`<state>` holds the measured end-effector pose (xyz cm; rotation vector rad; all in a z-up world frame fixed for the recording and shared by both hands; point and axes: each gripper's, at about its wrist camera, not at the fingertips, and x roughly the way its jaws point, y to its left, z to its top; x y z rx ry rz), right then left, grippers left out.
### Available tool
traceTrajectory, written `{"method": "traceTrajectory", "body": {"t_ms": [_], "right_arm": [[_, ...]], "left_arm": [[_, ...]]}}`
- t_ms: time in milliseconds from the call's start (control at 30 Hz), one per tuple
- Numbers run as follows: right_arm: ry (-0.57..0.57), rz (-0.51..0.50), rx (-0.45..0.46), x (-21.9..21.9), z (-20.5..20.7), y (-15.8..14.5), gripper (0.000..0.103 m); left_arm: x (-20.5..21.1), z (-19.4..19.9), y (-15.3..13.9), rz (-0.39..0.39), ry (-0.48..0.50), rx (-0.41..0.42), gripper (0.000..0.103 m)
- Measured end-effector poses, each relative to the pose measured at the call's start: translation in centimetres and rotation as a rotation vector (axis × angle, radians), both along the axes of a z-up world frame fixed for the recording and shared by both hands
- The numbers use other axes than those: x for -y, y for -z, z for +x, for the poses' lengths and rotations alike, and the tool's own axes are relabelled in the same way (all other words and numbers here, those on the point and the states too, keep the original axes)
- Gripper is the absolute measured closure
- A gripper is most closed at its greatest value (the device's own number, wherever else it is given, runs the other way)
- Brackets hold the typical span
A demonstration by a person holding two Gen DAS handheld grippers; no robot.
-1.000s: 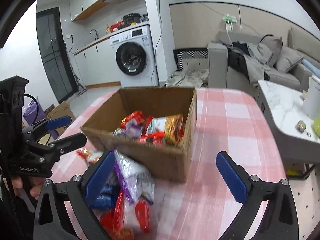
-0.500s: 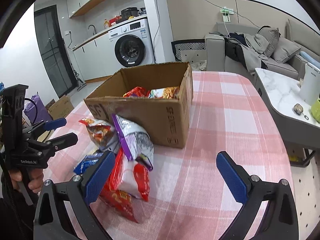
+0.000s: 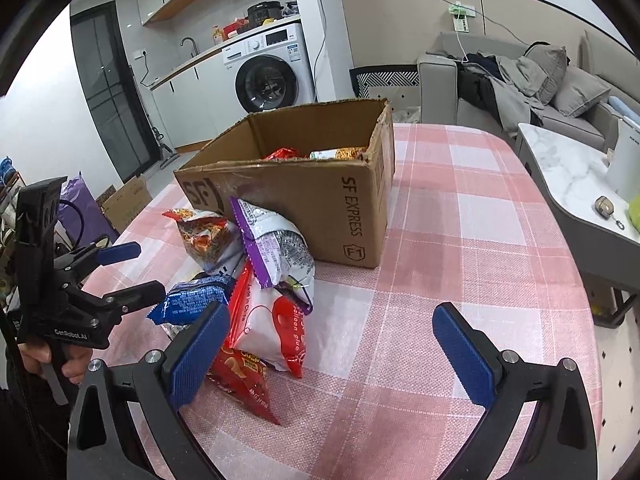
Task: Organize snacks
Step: 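Move both tools back toward the remaining snack pile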
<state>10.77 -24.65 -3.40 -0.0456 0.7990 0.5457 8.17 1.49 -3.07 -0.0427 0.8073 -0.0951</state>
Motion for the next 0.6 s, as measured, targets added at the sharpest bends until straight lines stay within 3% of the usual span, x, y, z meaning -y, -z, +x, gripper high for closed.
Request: {"method": "traceTrajectory", "body": {"t_ms": [433, 600], "right_arm": [[-0.034, 0.009, -0.067, -1.4, 0.5, 2.1, 0.000], [0.013, -0.048, -0.095, -1.6, 1.3, 3.5, 0.000]], "left_arm": [[0.4, 0.2, -0.1, -0.021, 0.014, -0.018, 0.001], [0.7, 0.5, 0.6, -0.013, 0.020, -0.037, 0.001]]}}
